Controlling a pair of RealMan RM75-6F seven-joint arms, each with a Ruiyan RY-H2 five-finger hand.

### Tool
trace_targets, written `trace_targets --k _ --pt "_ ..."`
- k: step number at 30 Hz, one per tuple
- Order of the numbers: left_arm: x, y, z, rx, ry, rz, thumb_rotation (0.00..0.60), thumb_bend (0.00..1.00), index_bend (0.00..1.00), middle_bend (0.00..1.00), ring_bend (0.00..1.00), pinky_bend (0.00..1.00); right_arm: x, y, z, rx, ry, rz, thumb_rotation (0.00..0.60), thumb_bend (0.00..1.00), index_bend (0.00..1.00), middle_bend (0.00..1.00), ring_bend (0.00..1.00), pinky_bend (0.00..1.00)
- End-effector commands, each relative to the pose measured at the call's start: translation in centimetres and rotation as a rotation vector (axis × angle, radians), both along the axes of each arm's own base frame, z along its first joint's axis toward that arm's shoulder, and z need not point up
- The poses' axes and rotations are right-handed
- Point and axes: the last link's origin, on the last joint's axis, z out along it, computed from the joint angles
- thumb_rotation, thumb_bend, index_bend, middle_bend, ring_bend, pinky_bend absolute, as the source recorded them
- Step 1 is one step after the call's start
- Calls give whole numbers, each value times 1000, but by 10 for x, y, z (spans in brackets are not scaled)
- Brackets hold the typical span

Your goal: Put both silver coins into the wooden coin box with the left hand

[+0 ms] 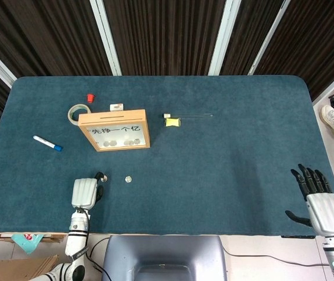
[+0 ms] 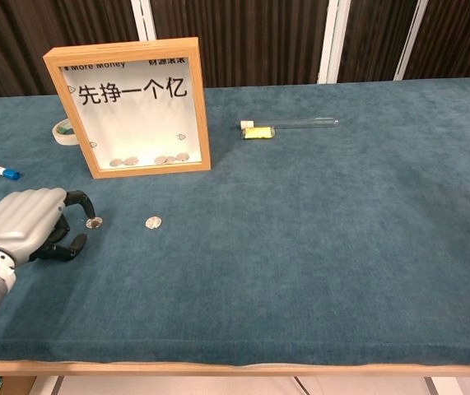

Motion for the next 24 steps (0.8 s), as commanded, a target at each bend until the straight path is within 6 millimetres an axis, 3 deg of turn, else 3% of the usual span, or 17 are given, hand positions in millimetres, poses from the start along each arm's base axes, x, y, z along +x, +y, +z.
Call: trace_targets --k 1,24 --pt "0 1 -1 -1 5 -1 600 423 420 1000 1000 1000 0 0 0 0 0 0 600 204 0 0 0 0" --pt "2 8 -5 -19 13 -11 600 427 443 1000 1000 1000 0 1 1 -6 0 -7 600 204 0 0 0 0"
